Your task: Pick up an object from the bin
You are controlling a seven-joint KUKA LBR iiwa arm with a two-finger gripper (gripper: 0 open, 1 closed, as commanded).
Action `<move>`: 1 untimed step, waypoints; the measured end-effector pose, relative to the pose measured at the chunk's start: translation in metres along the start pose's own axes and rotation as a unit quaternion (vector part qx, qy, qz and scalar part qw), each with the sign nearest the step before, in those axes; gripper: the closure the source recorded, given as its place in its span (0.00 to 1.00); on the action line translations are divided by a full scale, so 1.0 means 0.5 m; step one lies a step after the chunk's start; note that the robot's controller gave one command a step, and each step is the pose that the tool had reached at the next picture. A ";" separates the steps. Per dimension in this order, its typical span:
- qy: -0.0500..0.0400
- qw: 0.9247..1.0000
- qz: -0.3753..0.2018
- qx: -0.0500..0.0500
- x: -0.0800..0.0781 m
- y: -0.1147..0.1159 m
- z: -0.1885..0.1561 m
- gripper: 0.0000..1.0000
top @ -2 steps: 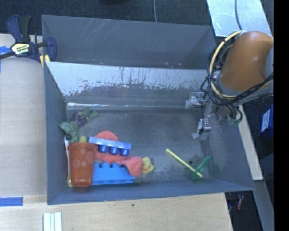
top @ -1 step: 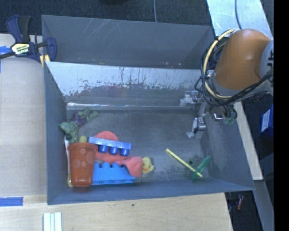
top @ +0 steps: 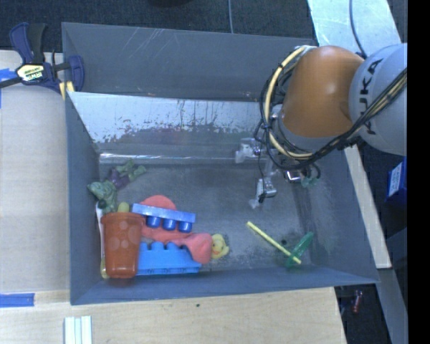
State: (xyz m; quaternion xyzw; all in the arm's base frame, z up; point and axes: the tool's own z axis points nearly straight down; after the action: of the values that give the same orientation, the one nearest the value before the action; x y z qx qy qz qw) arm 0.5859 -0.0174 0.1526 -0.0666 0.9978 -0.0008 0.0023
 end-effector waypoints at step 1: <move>-0.001 1.000 -0.011 0.000 0.001 0.032 0.029 0.00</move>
Offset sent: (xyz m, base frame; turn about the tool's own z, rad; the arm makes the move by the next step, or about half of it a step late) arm -0.0038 0.1064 -0.0616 -0.0969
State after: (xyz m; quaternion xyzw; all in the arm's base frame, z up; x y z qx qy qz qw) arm 0.5832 -0.0017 0.1379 -0.0779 0.9970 -0.0009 0.0031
